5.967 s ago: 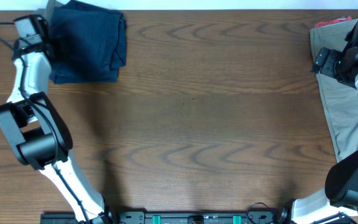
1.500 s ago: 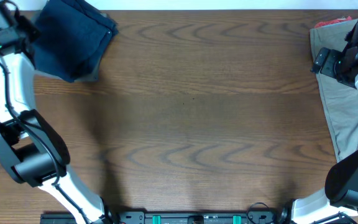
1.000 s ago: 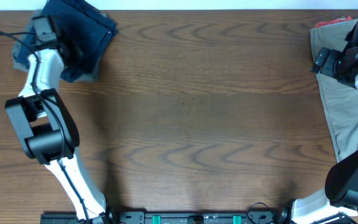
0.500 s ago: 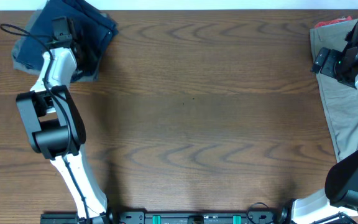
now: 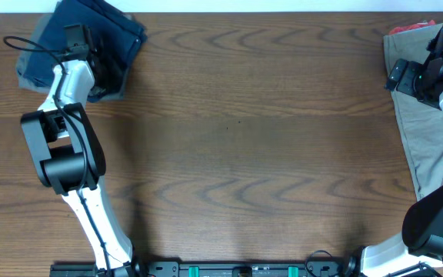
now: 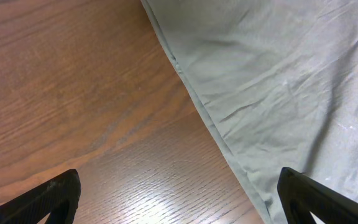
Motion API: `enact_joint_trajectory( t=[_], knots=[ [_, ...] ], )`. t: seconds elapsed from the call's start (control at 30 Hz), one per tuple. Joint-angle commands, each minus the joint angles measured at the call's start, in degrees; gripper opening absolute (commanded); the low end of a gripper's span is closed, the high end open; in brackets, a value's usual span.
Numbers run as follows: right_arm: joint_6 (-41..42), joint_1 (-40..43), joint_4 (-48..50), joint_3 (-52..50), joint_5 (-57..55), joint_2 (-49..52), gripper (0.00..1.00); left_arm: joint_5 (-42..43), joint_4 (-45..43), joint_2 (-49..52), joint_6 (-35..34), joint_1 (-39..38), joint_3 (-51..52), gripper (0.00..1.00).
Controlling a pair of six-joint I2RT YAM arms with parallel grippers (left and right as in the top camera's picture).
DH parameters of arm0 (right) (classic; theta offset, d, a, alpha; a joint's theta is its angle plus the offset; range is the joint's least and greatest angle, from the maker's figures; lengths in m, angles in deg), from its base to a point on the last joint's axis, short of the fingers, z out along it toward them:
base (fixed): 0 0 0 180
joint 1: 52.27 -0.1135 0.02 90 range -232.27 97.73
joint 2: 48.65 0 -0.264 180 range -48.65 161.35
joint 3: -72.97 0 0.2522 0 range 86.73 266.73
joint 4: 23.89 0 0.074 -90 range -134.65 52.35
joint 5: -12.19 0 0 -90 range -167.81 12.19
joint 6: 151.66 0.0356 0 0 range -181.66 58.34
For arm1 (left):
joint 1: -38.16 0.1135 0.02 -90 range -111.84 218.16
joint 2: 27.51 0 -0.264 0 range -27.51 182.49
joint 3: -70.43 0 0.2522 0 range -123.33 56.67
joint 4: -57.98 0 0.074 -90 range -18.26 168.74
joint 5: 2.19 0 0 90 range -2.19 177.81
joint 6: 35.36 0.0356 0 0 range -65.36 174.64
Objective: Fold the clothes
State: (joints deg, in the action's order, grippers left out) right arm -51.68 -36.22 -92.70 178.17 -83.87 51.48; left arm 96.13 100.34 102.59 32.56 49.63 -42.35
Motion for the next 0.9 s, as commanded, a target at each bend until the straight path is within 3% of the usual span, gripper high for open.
enact_joint_trajectory(
  t=[0.0,0.13,0.2,0.3,0.4,0.5,0.67,0.87],
  knots=[
    [-0.63,0.26,0.02,0.59,-0.55,0.26,0.99,6.08,-0.5,2.78,-3.1,-2.89,0.7,0.22],
    [-0.61,0.26,0.0,0.59,-0.57,0.26,0.99,6.23,-0.39,1.66,-3.08,-4.63,0.63,0.23],
    [-0.61,0.26,0.02,0.59,-0.57,0.26,0.99,6.21,-0.42,0.52,-3.08,-5.07,0.63,0.32],
    [-0.63,0.26,0.0,0.59,-0.55,0.26,0.99,6.23,-0.17,-2.34,-3.1,-5.22,0.63,0.73],
    [-0.61,0.26,0.02,0.59,-0.55,0.26,0.99,6.01,0.31,-5.55,-3.08,-5.14,0.63,0.95],
    [-0.61,0.26,0.0,0.59,-0.55,0.26,0.99,6.01,1.18,-9.2,-3.08,-5.01,0.63,0.99],
    [-0.61,0.26,0.0,0.59,-0.55,0.26,0.99,6.05,6.27,-16.68,-3.1,-5.01,0.63,0.98],
    [-0.61,0.26,0.02,0.59,-0.55,0.26,0.99,6.16,19.87,-28.35,-3.13,-5.01,0.63,0.98]
  ],
)
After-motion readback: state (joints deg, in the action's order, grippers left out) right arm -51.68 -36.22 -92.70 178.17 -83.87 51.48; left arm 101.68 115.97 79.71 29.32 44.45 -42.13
